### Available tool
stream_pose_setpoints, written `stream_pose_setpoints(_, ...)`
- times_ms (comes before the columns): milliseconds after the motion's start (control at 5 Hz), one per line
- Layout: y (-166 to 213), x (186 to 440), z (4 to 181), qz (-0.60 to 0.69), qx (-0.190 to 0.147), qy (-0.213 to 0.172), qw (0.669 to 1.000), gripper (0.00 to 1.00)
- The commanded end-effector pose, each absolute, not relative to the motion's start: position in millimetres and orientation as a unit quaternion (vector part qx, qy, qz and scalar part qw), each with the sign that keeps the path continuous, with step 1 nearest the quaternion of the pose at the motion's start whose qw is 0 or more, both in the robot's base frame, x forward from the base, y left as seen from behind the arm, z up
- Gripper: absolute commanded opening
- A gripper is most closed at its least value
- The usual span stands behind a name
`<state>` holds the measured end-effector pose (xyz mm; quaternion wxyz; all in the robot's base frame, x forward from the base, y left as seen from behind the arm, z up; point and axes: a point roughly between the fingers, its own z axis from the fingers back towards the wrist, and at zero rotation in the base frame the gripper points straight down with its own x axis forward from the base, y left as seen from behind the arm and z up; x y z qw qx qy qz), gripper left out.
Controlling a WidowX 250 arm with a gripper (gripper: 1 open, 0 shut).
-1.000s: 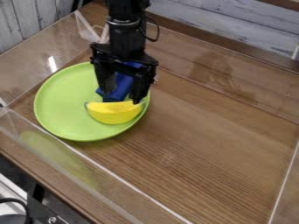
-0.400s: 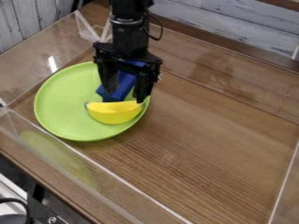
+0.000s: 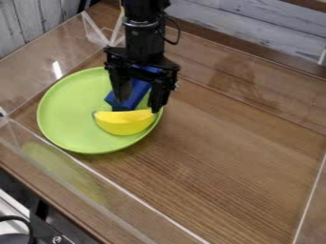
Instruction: Remove the banana from inside the green plate and put it on the table
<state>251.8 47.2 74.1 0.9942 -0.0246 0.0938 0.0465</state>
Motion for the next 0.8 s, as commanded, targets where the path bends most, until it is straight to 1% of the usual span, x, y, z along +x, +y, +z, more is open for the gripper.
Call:
stream_pose_setpoints(0,46.6,264.2,85.4,0.043,-0.02,0.062,0.997,1.0)
stream_pose_setpoints(200,45.6,265.7,83.9,0.042,-0.021,0.061,0.997,0.0)
stream_pose_setpoints(400,43.9,266.6,84.8,0.037,-0.019,0.061,0.997,0.0)
stream_pose_setpoints(600,30.6,272.5,94.8,0.021,-0.015,0.055,0.998,0.0)
